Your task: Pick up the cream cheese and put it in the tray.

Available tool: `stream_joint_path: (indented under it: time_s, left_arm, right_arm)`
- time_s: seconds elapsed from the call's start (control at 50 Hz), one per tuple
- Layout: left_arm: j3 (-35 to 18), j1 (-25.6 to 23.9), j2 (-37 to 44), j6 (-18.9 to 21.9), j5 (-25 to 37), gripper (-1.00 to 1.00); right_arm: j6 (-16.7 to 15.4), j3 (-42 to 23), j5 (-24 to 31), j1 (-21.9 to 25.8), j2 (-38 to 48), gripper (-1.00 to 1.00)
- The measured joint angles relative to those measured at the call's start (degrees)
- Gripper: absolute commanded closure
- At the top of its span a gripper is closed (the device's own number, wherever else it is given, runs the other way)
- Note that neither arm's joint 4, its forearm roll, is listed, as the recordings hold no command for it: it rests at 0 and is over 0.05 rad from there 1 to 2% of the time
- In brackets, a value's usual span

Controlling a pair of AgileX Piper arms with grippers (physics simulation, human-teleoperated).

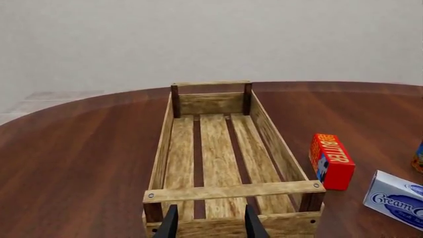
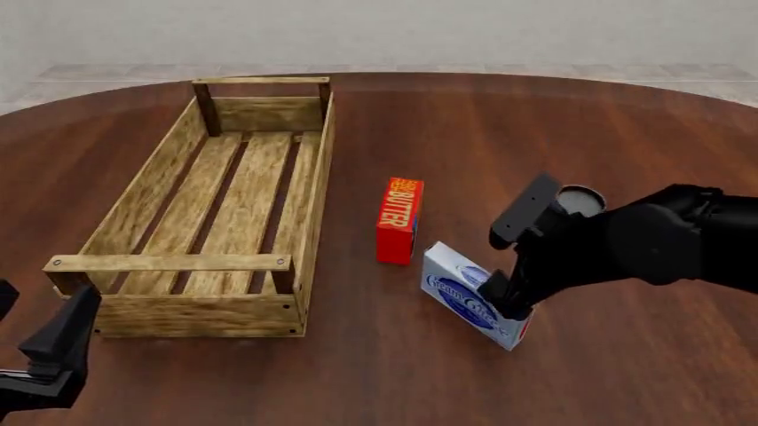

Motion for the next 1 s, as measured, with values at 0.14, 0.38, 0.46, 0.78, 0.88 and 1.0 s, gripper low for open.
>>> stream_joint_path:
  time_s: [0.14,0.38,0.46,0.78,0.88,1.0]
  left_arm:
    - [0.02,-0.14,0.13,0.06,-0.07,-1.00]
    - [0.05,-0.30,0.47,0.18,-0.36,-1.00]
    - [0.06,-0.35,0.45,0.22,-0.32,-1.00]
    - [0.05,-0.57,0.58,0.35,-0.30,-1.00]
    - [0.06,-0.65,0.59,0.39,-0.27,-1.00]
    - [0.08,-0.71,0.54,0.42,-0.18,-1.00]
  right_arm:
    - [-0.14,1.64,-1.24,0.23,0.70,-1.00]
    - [0.10,4.27,-3.42,0.74,1.95,-1.00]
    - [0.32,5.26,-4.53,0.95,2.58,-1.00]
    - [-2.37,7.07,-7.10,-1.57,4.31,-1.00]
    - [-2.92,7.41,-7.58,-2.03,4.62,-1.00]
    - [-3.23,7.95,-8.51,-2.21,5.27,-1.00]
